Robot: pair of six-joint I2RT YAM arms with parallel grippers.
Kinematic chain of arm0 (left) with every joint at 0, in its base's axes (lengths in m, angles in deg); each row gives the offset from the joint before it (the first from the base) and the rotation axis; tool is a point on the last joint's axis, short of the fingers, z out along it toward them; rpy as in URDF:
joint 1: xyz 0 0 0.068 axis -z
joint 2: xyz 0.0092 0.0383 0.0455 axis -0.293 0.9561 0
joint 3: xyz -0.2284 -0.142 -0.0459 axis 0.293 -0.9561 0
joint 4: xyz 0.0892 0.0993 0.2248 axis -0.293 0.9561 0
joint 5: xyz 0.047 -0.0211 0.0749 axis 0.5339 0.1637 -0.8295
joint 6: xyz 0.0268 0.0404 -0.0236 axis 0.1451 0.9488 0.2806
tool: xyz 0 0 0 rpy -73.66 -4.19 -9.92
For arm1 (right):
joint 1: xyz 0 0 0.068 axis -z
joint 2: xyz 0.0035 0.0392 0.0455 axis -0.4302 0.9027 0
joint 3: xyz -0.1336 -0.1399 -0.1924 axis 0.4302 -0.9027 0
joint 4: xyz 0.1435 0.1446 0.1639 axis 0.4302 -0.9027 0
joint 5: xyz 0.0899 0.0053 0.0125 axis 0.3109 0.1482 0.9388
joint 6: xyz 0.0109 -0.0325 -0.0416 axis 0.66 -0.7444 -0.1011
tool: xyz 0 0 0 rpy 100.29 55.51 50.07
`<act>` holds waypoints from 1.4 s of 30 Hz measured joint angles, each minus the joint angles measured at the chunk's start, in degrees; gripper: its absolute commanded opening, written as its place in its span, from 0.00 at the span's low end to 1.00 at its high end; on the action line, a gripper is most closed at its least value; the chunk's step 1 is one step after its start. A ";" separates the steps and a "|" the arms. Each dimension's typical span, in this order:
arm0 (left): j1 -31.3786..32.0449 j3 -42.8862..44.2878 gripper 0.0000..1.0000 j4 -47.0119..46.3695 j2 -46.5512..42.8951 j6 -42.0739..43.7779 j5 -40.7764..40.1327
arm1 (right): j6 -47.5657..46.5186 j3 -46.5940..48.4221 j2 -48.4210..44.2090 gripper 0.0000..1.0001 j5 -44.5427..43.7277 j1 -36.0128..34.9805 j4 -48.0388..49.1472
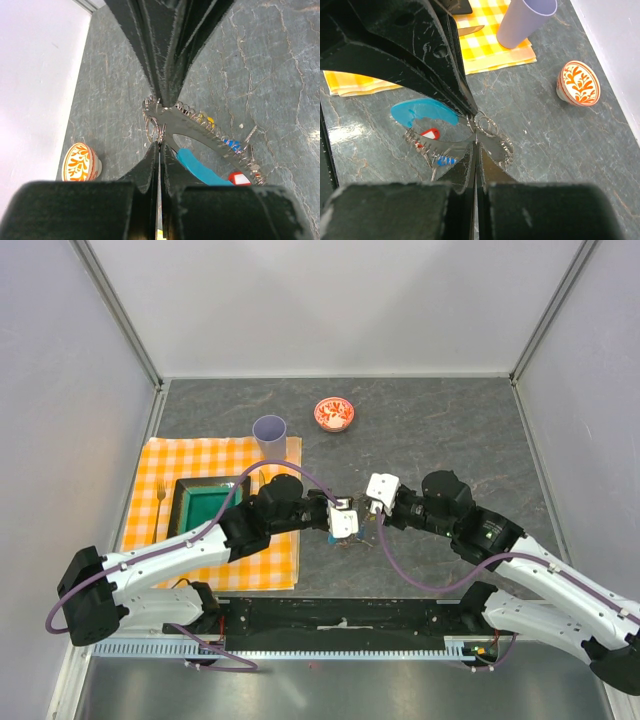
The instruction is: Put the keys on the keyring
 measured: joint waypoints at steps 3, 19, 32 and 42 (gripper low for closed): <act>0.00 0.00 0.02 -0.09 0.04 -0.02 -0.59 | 0.02 -0.66 0.15 0.00 0.22 -0.04 0.28; 0.00 0.00 0.02 -0.09 0.48 -0.09 -0.63 | 0.02 -1.66 0.33 0.00 0.44 -0.09 1.55; 0.00 0.00 0.02 -0.11 0.48 -0.11 -0.57 | 0.04 -2.27 0.57 0.00 0.37 -0.09 1.97; 0.00 0.00 0.02 -0.09 0.48 -0.11 -0.39 | 0.11 -2.84 0.61 0.00 -0.15 -0.09 2.54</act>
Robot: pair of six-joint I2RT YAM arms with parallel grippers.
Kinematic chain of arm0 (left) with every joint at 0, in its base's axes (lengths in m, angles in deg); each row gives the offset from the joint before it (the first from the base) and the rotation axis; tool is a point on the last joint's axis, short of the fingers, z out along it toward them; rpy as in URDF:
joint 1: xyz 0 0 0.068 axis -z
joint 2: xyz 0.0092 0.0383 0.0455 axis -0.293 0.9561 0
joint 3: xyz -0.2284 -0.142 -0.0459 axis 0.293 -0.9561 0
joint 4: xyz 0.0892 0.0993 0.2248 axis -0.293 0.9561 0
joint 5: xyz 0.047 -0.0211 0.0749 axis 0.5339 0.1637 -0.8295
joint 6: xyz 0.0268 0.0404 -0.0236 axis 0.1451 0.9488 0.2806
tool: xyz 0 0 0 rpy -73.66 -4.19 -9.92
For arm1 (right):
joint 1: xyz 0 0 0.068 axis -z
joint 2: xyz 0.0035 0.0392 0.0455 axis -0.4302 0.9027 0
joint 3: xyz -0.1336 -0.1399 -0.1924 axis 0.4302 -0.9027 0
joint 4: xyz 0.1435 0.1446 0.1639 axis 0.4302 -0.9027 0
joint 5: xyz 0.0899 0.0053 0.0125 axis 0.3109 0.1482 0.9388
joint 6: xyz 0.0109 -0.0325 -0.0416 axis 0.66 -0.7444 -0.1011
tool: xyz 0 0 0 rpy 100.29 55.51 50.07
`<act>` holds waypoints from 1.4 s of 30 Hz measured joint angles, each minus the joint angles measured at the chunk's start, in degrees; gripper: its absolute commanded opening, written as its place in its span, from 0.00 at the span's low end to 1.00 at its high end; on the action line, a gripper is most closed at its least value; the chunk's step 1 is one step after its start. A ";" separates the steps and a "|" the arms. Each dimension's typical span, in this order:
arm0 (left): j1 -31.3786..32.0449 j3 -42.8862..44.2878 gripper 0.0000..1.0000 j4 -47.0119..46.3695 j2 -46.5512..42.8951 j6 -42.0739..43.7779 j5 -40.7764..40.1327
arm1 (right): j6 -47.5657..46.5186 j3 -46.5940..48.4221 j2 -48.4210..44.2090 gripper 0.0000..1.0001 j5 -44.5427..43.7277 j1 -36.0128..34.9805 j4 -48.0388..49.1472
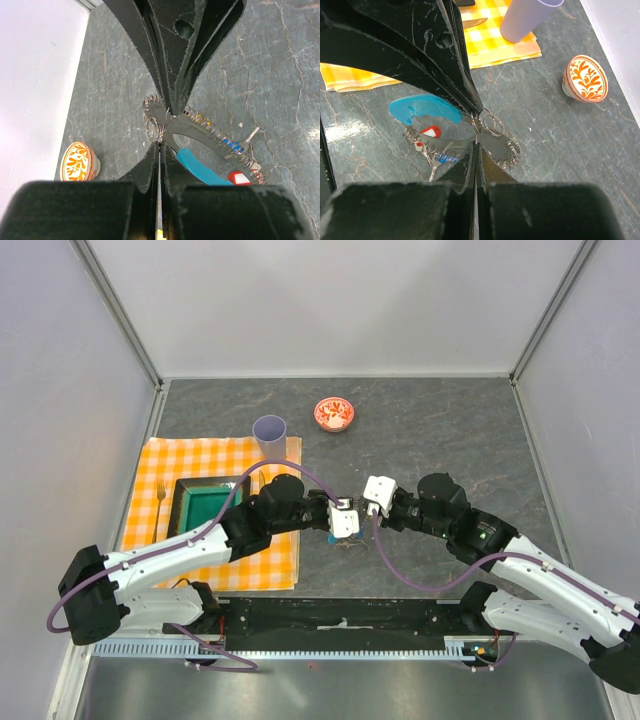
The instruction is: Put the keys on the keyring
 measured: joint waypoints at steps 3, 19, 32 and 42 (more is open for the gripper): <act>0.00 0.00 0.02 0.00 0.00 0.00 0.02 | 0.02 -0.13 0.28 0.00 0.02 0.00 0.15; 0.00 0.00 0.02 0.00 -0.02 0.00 0.26 | 0.04 -0.31 0.31 0.00 0.02 0.00 0.28; 0.00 0.00 0.02 0.07 -0.02 0.02 0.22 | 0.02 -0.68 -0.28 0.00 -0.31 0.00 0.74; 0.04 0.00 0.02 0.09 -0.02 0.02 0.28 | 0.02 -1.05 -0.42 0.00 -0.39 0.00 1.18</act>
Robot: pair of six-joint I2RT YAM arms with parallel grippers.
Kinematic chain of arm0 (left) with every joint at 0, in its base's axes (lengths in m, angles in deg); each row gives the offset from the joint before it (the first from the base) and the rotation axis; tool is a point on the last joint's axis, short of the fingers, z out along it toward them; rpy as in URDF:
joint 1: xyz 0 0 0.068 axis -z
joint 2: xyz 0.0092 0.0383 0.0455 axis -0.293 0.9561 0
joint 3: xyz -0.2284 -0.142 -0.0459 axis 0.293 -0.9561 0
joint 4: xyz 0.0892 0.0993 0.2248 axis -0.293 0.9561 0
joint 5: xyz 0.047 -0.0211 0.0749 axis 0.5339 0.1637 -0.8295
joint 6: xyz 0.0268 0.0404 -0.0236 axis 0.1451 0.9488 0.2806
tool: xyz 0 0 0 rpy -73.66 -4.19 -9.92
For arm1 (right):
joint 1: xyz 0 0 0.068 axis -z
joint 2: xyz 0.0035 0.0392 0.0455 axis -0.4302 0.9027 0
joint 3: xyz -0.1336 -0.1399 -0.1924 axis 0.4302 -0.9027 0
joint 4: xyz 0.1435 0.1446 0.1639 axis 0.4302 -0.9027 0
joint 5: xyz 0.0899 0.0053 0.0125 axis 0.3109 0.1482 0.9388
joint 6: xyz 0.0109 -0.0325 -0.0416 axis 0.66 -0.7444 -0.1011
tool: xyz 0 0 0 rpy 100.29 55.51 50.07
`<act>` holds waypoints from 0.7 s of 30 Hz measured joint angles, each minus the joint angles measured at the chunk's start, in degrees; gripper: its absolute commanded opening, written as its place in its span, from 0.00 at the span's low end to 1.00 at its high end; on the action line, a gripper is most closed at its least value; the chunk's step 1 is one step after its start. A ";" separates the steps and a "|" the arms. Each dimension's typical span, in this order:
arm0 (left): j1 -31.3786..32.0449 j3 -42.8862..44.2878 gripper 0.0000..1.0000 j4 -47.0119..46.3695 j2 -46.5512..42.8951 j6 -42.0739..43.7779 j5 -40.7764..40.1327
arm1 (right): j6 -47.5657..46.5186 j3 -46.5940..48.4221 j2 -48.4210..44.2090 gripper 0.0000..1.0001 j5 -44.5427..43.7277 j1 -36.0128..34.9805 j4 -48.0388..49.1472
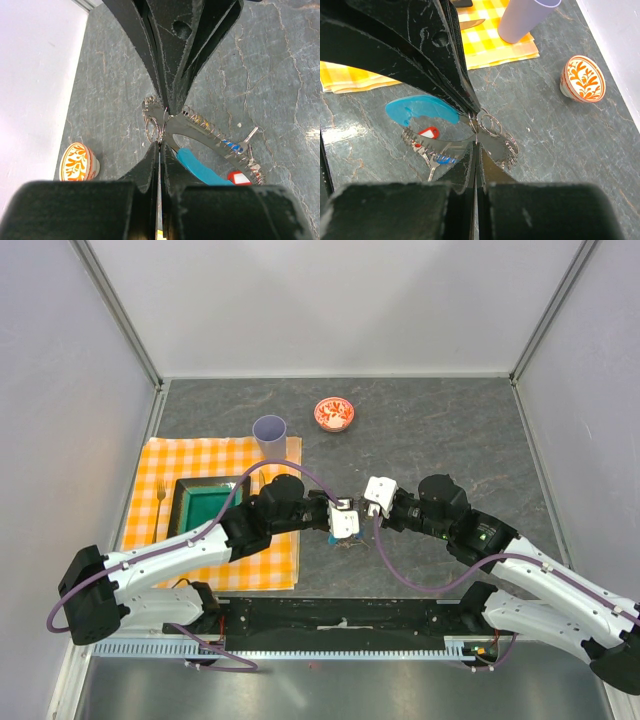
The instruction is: Put the keys on the keyring
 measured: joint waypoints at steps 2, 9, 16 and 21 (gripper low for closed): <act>0.04 0.00 0.02 0.04 0.00 0.00 0.02 | 0.00 0.00 0.00 0.00 0.00 0.00 0.00; 0.07 0.00 0.02 0.15 0.00 0.00 0.09 | 0.00 0.00 0.00 0.00 0.02 0.00 0.02; 0.07 0.00 0.02 0.26 0.00 0.00 0.09 | 0.00 0.00 0.00 0.00 0.39 0.00 0.02; 0.07 0.00 0.02 0.33 0.00 0.00 -0.02 | 0.00 0.00 0.00 0.00 0.48 0.00 0.02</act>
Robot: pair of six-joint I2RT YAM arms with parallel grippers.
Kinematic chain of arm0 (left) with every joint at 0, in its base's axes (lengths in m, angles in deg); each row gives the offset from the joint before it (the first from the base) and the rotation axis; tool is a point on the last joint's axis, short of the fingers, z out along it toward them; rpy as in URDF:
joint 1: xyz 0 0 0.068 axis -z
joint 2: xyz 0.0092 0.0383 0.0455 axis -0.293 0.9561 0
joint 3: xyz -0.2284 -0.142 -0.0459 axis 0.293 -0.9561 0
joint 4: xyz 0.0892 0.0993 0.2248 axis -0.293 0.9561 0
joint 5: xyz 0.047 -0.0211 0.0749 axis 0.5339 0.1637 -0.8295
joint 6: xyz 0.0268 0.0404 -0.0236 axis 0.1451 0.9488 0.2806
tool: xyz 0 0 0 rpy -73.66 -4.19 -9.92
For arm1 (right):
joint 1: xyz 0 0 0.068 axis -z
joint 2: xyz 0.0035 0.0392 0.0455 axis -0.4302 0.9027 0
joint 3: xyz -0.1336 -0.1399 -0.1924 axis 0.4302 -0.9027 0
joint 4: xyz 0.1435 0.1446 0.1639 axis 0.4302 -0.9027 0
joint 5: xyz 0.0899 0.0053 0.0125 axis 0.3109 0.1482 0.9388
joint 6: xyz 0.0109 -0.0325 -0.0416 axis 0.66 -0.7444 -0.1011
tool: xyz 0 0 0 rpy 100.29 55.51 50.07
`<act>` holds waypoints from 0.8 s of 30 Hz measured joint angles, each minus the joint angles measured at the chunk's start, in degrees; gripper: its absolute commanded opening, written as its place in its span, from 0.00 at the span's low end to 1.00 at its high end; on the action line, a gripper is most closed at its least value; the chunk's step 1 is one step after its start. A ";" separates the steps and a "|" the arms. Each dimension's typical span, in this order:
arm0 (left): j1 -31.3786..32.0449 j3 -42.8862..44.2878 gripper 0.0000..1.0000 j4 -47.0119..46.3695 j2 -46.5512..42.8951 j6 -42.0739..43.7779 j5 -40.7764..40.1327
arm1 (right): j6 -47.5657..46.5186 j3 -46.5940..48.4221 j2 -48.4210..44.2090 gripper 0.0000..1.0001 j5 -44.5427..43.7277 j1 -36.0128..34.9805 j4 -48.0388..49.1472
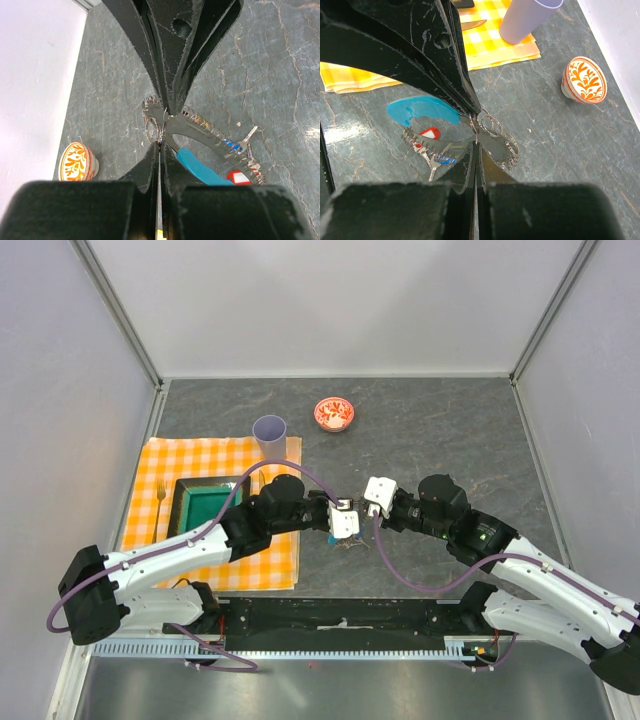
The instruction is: Put the keys on the keyring
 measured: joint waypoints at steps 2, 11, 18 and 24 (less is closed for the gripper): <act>0.00 0.00 0.02 0.00 0.00 0.00 0.00 | 0.00 0.00 0.00 0.00 0.00 0.00 0.02; 0.00 0.00 0.02 0.04 0.00 0.00 0.09 | 0.00 0.00 0.00 0.00 0.02 0.00 0.02; 0.00 0.00 0.02 0.33 0.00 0.00 0.50 | -0.02 0.00 0.02 0.00 0.22 0.00 -0.04; 0.00 0.00 0.02 0.85 0.00 0.00 0.85 | -0.02 0.00 0.24 0.00 0.63 0.00 -0.11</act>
